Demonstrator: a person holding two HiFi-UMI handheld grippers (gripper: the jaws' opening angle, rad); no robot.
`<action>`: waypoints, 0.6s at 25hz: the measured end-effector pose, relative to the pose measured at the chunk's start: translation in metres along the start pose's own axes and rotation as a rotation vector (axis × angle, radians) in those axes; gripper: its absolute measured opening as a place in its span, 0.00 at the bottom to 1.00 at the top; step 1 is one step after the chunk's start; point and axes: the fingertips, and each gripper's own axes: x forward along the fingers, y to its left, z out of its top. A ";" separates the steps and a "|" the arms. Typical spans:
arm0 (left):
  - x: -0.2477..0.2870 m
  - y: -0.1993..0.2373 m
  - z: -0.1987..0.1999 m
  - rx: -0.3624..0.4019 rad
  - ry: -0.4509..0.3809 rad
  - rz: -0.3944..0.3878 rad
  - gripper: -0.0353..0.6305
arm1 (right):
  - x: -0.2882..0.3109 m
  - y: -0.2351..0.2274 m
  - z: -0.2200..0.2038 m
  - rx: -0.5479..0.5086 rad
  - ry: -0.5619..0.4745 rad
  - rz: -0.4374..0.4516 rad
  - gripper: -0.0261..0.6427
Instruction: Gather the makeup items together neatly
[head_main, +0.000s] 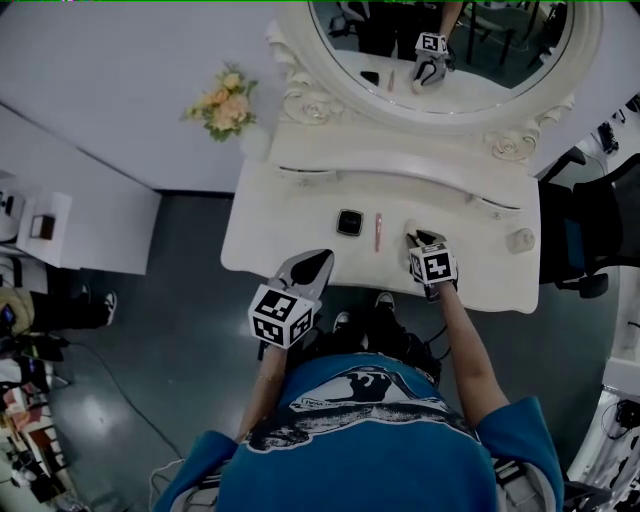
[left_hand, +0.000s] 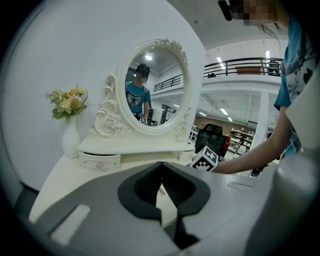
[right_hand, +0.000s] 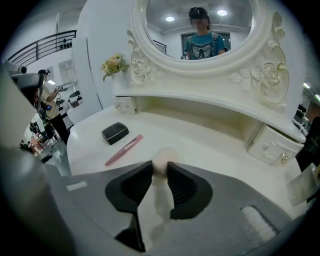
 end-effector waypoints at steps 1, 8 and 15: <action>0.001 -0.001 0.000 0.002 0.000 -0.004 0.07 | -0.002 -0.001 0.000 0.011 -0.008 -0.002 0.20; -0.002 -0.002 0.000 0.006 0.001 -0.015 0.07 | -0.014 0.000 0.002 0.038 -0.046 0.008 0.31; -0.012 0.001 -0.004 0.005 -0.005 -0.013 0.07 | -0.051 0.012 0.016 0.093 -0.172 0.018 0.32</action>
